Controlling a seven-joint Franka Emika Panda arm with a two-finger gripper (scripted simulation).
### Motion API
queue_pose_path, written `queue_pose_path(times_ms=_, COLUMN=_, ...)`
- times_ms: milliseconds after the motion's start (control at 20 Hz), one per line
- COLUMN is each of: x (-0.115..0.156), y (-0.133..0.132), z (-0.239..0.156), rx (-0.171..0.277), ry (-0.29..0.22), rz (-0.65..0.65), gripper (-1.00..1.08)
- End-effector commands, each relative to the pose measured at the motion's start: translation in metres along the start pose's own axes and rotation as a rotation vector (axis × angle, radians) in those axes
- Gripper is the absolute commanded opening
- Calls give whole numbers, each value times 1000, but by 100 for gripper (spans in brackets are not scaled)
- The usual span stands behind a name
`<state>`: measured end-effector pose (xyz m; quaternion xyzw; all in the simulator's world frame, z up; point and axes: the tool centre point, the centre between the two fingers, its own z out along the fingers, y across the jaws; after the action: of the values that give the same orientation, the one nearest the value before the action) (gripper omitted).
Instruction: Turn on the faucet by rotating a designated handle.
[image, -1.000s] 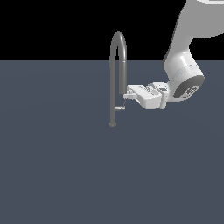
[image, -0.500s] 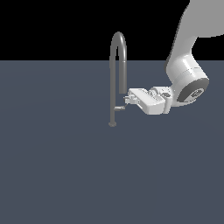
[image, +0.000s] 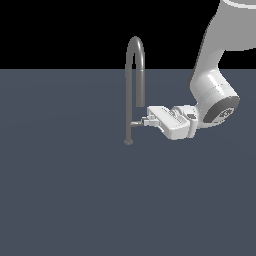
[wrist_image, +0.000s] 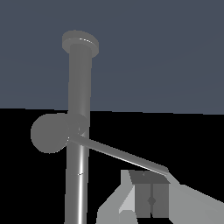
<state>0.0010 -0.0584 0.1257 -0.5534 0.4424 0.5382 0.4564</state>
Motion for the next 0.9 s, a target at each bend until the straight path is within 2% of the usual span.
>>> queue_pose_path(times_ms=0, x=12, y=2, z=0, rx=1, ry=-1, rz=8, gripper=-100)
queue_pose_path(times_ms=350, x=55, y=11, z=0, rx=5, ry=-4, rz=31, gripper=-100)
queue_pose_path(times_ms=400, x=55, y=11, z=0, rx=5, ry=-4, rz=31, gripper=-100)
queue_pose_path(times_ms=450, x=29, y=0, z=0, rx=-4, ry=-3, rz=-8, gripper=-100)
queue_pose_path(times_ms=850, x=61, y=-4, z=0, rx=2, ry=-3, rz=15, gripper=-100)
